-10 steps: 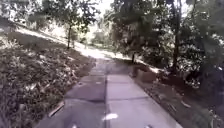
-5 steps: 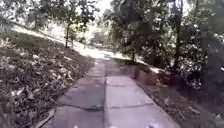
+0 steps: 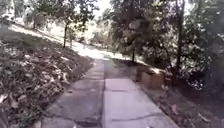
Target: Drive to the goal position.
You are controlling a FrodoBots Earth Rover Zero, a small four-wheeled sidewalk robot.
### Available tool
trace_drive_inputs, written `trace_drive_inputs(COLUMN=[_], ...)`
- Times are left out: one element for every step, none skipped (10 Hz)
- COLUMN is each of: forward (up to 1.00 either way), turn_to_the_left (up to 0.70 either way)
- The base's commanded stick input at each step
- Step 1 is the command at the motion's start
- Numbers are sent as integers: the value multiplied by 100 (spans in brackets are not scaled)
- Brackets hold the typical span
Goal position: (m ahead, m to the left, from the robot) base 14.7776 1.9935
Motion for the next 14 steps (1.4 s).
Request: trace_drive_inputs(forward=[45, 45, 45, 45, 45, 45, 45, 45, 45, 45, 45, 45, 45, 45], turn_to_the_left=[0, 0, 3, 25, 27, 27, 27, 25, 4, 0, 0, 0, 0, 0])
